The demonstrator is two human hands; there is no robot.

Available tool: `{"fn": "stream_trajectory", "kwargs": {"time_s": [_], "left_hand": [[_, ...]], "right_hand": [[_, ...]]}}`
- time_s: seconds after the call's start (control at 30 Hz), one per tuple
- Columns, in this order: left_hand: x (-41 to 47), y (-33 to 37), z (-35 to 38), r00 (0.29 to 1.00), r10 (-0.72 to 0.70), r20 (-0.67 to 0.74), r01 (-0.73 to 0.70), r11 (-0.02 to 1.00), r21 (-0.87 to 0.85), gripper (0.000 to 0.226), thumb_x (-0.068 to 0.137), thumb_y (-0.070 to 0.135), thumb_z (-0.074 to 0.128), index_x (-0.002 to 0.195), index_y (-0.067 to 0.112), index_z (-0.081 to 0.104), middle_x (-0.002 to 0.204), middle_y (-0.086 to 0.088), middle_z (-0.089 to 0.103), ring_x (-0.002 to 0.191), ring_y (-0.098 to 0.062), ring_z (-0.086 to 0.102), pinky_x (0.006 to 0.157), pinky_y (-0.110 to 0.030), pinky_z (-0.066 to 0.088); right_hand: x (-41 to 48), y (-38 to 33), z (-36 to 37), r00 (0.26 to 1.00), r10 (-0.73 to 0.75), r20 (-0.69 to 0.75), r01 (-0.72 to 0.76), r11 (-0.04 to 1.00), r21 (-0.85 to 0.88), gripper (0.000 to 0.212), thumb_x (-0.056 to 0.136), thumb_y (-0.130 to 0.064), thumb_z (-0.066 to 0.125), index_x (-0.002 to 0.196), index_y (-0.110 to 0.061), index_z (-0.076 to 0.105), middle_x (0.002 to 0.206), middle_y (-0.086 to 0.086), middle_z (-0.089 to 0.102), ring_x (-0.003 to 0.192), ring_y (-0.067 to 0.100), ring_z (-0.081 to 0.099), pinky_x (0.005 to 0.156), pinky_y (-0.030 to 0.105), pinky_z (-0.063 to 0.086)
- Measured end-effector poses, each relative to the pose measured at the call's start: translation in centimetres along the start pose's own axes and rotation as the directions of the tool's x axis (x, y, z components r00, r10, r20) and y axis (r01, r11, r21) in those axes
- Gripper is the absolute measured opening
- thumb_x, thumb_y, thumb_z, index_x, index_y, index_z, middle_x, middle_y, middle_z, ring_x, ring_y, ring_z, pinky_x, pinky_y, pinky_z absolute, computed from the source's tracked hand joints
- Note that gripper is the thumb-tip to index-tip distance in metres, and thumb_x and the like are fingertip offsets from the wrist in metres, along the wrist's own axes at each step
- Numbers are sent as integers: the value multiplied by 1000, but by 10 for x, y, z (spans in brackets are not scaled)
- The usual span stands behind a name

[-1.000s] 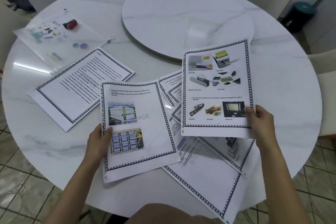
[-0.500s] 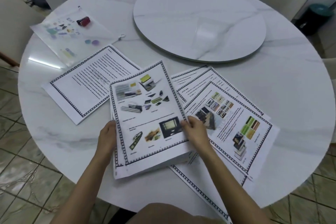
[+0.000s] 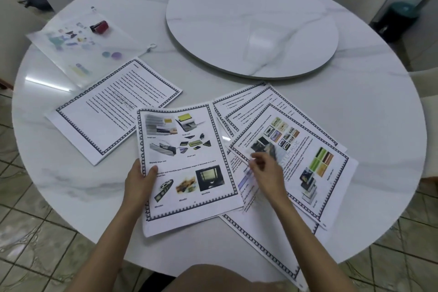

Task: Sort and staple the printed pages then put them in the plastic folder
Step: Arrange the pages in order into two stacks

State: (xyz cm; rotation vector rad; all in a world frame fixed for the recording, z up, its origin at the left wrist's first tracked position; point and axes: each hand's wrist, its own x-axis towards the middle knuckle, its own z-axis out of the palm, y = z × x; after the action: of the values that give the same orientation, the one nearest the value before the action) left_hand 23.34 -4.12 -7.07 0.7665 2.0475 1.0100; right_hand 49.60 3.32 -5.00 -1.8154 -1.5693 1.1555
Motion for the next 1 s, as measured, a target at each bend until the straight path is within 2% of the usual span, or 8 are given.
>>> {"fn": "stream_trajectory", "kwargs": {"time_s": [0.07,0.1,0.17,0.27,0.37,0.5,0.77,1.0], "left_hand": [[1,-1,0,1000,9,7,-9,1000,8,26,93,12,50,118,8,53,117,-13,62,104,-31,58,88,-40,46],[1,-1,0,1000,10,7,-10,1000,12,26,93,12,50,118,8,53,117,-13,62,104,-30,58,88,-40,46],[2,-2,0,1000,5,5,-5,1000,16,26,93,13,50,118,8,53,117,-12,62,103,-30,58,87,-39,46],[2,0,1,1000,8,10,-8,1000,26,26,93,13,50,118,8,53,117,-13,62,103,-31,59,88,-41,47],[3,2,0,1000,19,17,-20,999,35,26,93,14,50,118,8,53,117,-13,62,103,-32,59,89,-44,48],[3,6,-3,999,36,20,-37,999,35,27,93,12,50,119,6,53,116,-13,62,103,-31,59,87,-41,47],[1,8,-7,998,51,31,-52,999,12,24,92,12,51,116,8,54,112,-11,63,94,-26,58,83,-37,46],[2,7,-8,998,39,56,-40,999,16,24,92,11,52,116,8,54,112,-13,63,95,-28,59,84,-38,47]], "right_hand": [[5,12,-21,992,-26,-124,17,997,-75,26,92,-11,55,116,-3,58,105,6,57,91,14,54,61,4,40],[8,19,-31,983,-40,-181,17,991,-130,26,91,-11,57,115,-1,59,107,8,57,93,17,55,68,7,40],[12,34,-45,971,-66,-231,11,973,-229,30,89,-13,60,116,-1,59,113,14,54,102,25,54,82,20,39],[12,42,-49,979,-137,-153,78,937,-341,39,86,-18,65,122,-3,55,119,12,50,114,25,46,90,24,33],[9,39,-37,971,-239,-27,205,879,-430,48,84,-24,67,126,-7,52,120,7,47,110,17,41,93,23,30],[6,39,-19,920,-381,89,366,756,-543,45,79,-22,71,119,-6,57,119,9,53,107,24,49,89,34,40],[7,32,-8,854,-511,95,444,622,-645,23,76,-3,71,98,-3,65,97,12,65,96,32,62,75,42,55],[7,35,-11,840,-541,41,427,613,-665,12,78,-1,70,89,-5,67,84,11,67,83,31,65,64,39,54]]}}
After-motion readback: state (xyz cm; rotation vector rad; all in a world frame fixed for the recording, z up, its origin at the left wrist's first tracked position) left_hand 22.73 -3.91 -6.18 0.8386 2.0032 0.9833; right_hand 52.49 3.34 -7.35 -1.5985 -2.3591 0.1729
